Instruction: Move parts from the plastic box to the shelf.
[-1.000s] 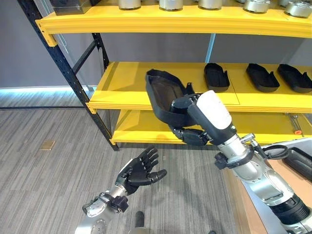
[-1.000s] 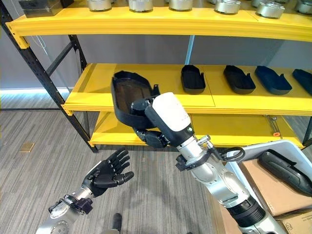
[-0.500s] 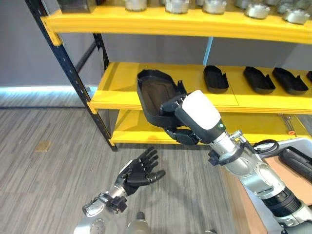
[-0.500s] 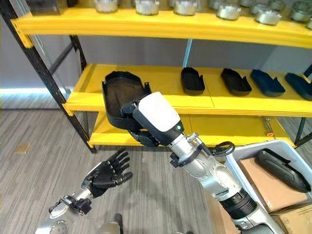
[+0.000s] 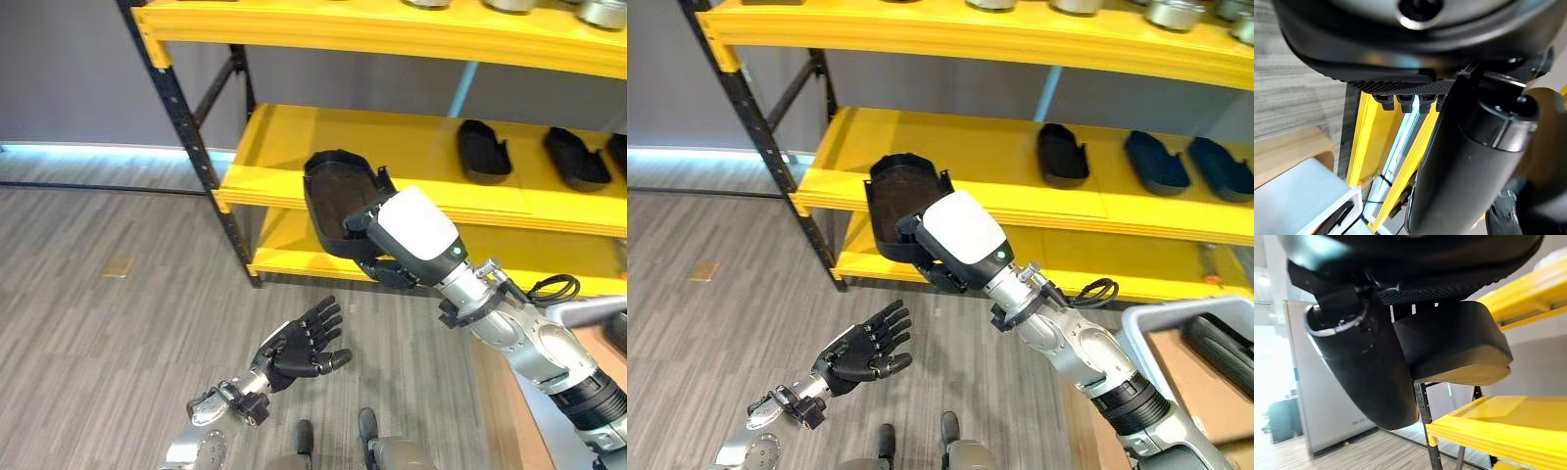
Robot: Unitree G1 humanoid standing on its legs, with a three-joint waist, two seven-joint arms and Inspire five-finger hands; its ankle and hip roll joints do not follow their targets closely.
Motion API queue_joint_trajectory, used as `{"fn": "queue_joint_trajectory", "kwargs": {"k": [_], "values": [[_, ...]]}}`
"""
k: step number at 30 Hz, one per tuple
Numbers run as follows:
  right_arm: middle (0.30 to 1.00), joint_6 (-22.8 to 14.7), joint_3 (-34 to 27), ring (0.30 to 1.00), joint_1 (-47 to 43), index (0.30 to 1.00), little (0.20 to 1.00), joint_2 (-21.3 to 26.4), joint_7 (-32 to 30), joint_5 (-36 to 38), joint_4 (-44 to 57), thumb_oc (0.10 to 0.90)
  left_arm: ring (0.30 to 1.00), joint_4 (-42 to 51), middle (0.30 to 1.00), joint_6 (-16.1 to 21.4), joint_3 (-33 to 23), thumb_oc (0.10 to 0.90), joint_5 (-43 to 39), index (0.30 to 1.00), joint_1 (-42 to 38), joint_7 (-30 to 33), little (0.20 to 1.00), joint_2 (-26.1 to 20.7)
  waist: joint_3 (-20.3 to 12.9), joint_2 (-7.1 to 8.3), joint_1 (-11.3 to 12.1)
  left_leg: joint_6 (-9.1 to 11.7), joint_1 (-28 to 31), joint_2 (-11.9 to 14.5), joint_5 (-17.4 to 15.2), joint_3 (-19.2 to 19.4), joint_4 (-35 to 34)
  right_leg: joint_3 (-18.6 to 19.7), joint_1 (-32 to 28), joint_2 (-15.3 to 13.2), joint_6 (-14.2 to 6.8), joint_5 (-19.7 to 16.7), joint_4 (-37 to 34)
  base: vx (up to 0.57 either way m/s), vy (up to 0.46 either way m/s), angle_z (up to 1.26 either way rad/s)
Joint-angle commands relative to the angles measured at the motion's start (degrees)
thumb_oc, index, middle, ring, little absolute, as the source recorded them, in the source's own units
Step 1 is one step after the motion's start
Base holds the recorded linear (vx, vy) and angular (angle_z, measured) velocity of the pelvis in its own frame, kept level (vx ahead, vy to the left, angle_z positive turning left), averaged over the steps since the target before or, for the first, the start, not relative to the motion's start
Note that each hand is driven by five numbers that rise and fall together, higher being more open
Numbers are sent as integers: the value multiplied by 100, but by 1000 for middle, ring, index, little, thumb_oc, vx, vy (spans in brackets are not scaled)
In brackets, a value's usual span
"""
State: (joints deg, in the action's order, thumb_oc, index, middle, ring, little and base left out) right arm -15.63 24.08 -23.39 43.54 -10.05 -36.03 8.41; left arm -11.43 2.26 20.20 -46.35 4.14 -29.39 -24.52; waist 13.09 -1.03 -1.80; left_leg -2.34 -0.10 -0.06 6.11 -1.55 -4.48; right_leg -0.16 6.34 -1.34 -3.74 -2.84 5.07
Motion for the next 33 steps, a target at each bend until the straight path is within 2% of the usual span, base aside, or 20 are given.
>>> {"fn": "queue_joint_trajectory", "kwargs": {"k": [1,6,9,13,14,16,19,22,23,25,26,27,28,30,32,33], "values": [[300,-25,-149,300,-1296,300,300,-135,-635,14,142,400,1000,584,1000,464,96,900,29,1000,-396,-333,1000,14,-207,152,-1,-397,512,-486,-1570,507,647,-237,311,101,-94,-18,112,174,-89,14],[300,370,-62,300,-1675,300,300,53,-648,-79,-15,400,1000,695,1000,376,181,900,22,1000,-462,-295,1000,-56,-163,60,-1,-324,386,-413,-1631,616,820,-342,199,34,25,190,139,150,-111,12],[300,347,-51,300,-1915,300,300,165,-839,-159,-324,400,1000,746,1000,368,208,900,4,1000,-476,-308,1000,-119,-119,-29,-21,-279,356,-374,-1671,677,889,-384,237,-16,65,276,223,82,-106,7],[300,453,-160,300,-1911,300,300,274,-818,-206,-391,400,1000,730,1000,307,215,900,-24,1000,-441,-344,1000,-131,-169,-84,-79,-263,401,-438,-1886,760,1167,-437,201,-59,135,403,336,142,-129,6],[300,483,-308,300,-1770,300,300,376,-827,-247,-397,400,1000,742,1000,255,211,900,-53,1000,-413,-367,1000,-143,-214,-102,-131,-185,369,-521,-2011,796,1743,-470,158,-91,219,493,426,171,-152,7],[300,500,-448,300,-1607,300,300,475,-891,-312,-419,400,1000,729,1000,216,227,900,-99,1000,-404,-389,1000,-148,-245,-158,-172,-17,278,-583,-1819,742,2417,-498,100,-73,329,604,504,141,-130,15],[300,456,-697,300,-1304,300,300,579,-716,-368,-409,400,1000,766,1000,96,243,900,-120,1000,-456,-448,1000,-149,-250,-181,-242,319,-229,-483,-1280,716,3576,-497,-70,-107,449,681,514,110,-100,51],[300,525,-692,300,-1254,300,300,631,-770,-390,-458,400,1000,763,1000,19,235,900,-148,1000,-490,-453,1000,-133,-206,-152,-245,314,-563,-384,-1275,745,3795,-438,-195,-133,436,692,507,104,-24,50],[300,600,-632,300,-1312,300,300,595,-797,-411,-506,400,1000,793,1000,2,225,900,-164,1000,-476,-478,1000,-138,-177,-134,-238,204,-659,-241,-1304,806,3287,-328,-288,-100,404,741,511,168,49,32],[300,714,-499,300,-1442,300,300,586,-794,-355,-530,400,1000,821,1000,56,215,900,-150,1000,-416,-492,1000,-182,-134,-114,-180,187,-651,-58,-1177,777,2224,-247,-436,-55,368,813,481,237,93,-6],[300,740,-468,300,-1523,300,300,593,-802,-288,-546,400,1000,859,1000,91,199,900,-99,1000,-358,-497,1000,-200,-106,-76,-126,340,-753,256,-746,717,1440,-186,-682,-55,352,884,347,223,82,-14],[300,759,-463,300,-1535,300,300,585,-812,-280,-547,400,1000,864,1000,94,194,900,-61,1000,-348,-508,1000,-191,-96,-53,-111,400,-796,344,-588,671,1320,-166,-751,-58,354,890,297,246,71,-21],[300,757,-434,300,-1559,300,300,579,-848,-253,-585,400,1000,845,1000,111,193,900,-29,1000,-329,-530,1000,-193,-82,-25,-83,514,-907,543,-278,585,1023,-99,-908,-59,358,924,209,215,47,-29],[300,715,-393,300,-1618,300,300,586,-906,-161,-686,400,1000,716,1000,186,214,900,19,1000,-351,-536,1000,-141,-45,23,-23,634,-1023,816,12,433,708,-30,-1136,-114,337,973,117,259,81,-32],[300,467,-343,300,-1739,300,300,550,-989,-123,-943,400,1000,673,1000,242,212,900,-56,1000,-381,-482,1000,-148,-13,27,45,633,-997,823,-32,192,684,66,-1282,-172,307,1073,132,259,132,-37],[300,346,-367,300,-1690,300,300,521,-1045,-92,-978,400,1000,631,1000,270,144,900,-44,1000,-353,-470,1000,-135,0,20,76,659,-893,799,-123,208,699,29,-1324,-233,264,1103,152,279,168,-69]]}}
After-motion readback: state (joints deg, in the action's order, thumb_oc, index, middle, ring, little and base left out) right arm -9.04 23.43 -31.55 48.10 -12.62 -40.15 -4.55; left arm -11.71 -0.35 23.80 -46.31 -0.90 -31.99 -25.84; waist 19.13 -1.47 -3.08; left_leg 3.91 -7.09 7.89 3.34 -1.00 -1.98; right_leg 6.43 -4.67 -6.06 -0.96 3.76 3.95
